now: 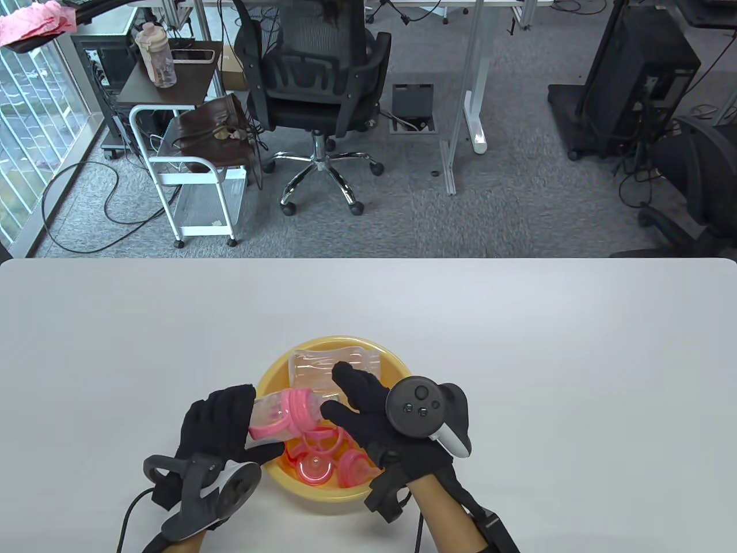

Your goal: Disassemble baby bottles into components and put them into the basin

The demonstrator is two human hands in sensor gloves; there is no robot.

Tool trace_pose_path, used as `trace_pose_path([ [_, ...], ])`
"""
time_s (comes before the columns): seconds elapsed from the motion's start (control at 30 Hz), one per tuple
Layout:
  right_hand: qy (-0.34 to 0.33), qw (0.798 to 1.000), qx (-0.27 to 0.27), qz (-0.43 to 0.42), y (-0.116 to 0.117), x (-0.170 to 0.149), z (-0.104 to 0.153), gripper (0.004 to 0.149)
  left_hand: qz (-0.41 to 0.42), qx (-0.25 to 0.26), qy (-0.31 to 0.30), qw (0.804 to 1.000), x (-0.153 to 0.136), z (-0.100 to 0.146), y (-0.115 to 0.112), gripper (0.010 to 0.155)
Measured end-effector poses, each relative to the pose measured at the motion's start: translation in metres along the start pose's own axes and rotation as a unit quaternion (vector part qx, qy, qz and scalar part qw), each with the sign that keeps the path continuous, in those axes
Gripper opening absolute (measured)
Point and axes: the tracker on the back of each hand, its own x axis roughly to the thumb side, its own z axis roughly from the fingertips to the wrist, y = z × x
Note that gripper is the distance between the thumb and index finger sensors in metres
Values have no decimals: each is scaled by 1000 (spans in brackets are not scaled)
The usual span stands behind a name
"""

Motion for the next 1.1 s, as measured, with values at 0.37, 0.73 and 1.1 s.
trace_pose_path([
  [0.37,-39,997,63,22,7,9,-1,74,0,23,-42,999,14,2,10,95],
  [0.73,-59,998,-1,-22,2,9,1,71,6,47,-25,999,11,3,12,95],
  [1.1,-51,992,102,-59,3,2,-3,76,-4,35,-32,999,13,2,11,95],
])
